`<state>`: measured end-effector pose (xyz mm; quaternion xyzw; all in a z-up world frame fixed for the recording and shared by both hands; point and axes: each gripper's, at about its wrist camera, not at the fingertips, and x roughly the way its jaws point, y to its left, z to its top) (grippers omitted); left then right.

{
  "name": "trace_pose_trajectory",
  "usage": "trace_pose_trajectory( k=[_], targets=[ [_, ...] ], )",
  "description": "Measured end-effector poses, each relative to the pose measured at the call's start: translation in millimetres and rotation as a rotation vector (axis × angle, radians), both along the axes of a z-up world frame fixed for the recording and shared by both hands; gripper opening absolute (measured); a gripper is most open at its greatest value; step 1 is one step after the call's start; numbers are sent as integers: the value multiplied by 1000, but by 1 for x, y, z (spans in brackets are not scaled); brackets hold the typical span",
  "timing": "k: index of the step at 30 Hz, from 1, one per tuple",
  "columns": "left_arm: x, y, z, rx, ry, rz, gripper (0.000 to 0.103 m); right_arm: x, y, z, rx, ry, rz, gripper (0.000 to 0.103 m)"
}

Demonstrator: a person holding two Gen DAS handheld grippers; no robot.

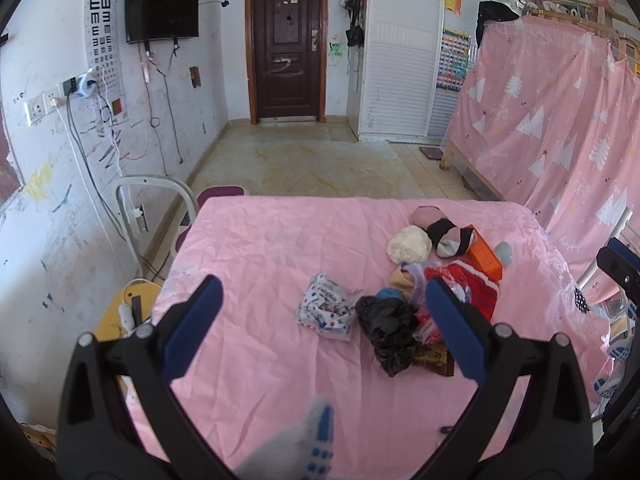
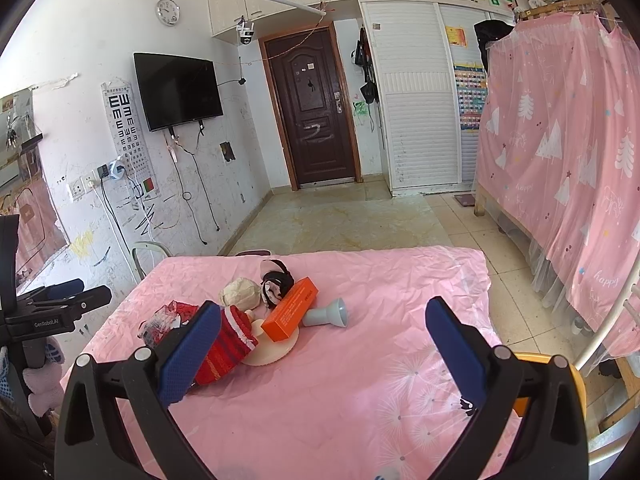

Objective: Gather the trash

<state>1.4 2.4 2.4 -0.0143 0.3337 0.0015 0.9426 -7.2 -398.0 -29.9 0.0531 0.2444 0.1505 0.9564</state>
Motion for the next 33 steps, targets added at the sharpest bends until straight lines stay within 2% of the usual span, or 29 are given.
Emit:
trace_pose_trajectory(
  k=[33],
  targets=[
    [0,0,0,2,3,7,97,-1,3,0,-1,-3,3,92]
  ],
)
